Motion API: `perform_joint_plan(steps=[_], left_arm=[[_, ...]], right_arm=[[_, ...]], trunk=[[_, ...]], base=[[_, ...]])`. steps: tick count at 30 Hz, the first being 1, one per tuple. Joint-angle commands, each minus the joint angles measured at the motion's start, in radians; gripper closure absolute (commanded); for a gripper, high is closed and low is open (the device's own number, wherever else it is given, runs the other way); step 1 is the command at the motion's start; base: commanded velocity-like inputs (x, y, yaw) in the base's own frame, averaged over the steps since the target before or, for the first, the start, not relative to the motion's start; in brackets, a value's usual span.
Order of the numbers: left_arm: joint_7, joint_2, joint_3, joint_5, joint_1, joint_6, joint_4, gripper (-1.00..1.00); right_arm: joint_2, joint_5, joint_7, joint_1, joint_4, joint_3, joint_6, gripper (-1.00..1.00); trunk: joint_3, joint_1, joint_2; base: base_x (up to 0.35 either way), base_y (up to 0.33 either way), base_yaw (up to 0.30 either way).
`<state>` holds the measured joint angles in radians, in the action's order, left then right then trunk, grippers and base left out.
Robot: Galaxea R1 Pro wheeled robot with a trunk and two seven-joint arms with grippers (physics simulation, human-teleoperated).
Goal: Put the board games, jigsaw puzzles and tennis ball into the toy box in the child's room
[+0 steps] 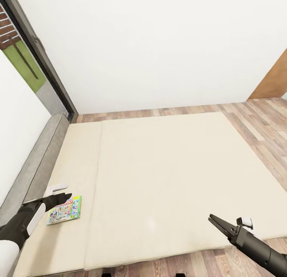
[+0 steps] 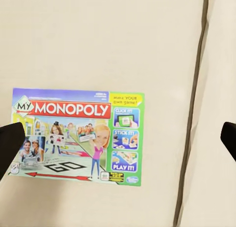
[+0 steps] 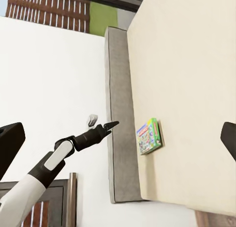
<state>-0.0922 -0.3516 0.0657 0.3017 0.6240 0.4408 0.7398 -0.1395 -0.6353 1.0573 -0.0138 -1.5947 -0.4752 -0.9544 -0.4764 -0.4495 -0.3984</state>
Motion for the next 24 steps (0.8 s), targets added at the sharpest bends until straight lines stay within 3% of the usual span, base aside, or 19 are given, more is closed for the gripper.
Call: perform_joint_plan(steps=[1, 24], left_arm=[[-0.003, 0.0, 0.003, 0.004, 0.0, 0.006, 0.001, -1.0], [0.035, -0.002, 0.002, 0.005, 0.0, -0.057, -0.002, -1.0]], right_arm=[[0.0, -0.001, 0.001, 0.0, -0.001, 0.0, -0.004, -1.0], [0.004, -0.001, 0.0, 0.0, -0.001, 0.001, -0.003, -1.0]], trunk=[[-0.003, -0.001, -0.002], [-0.04, -0.001, -0.002]], base=[[0.0, 0.0, 0.032], [0.0, 0.0, 0.055]])
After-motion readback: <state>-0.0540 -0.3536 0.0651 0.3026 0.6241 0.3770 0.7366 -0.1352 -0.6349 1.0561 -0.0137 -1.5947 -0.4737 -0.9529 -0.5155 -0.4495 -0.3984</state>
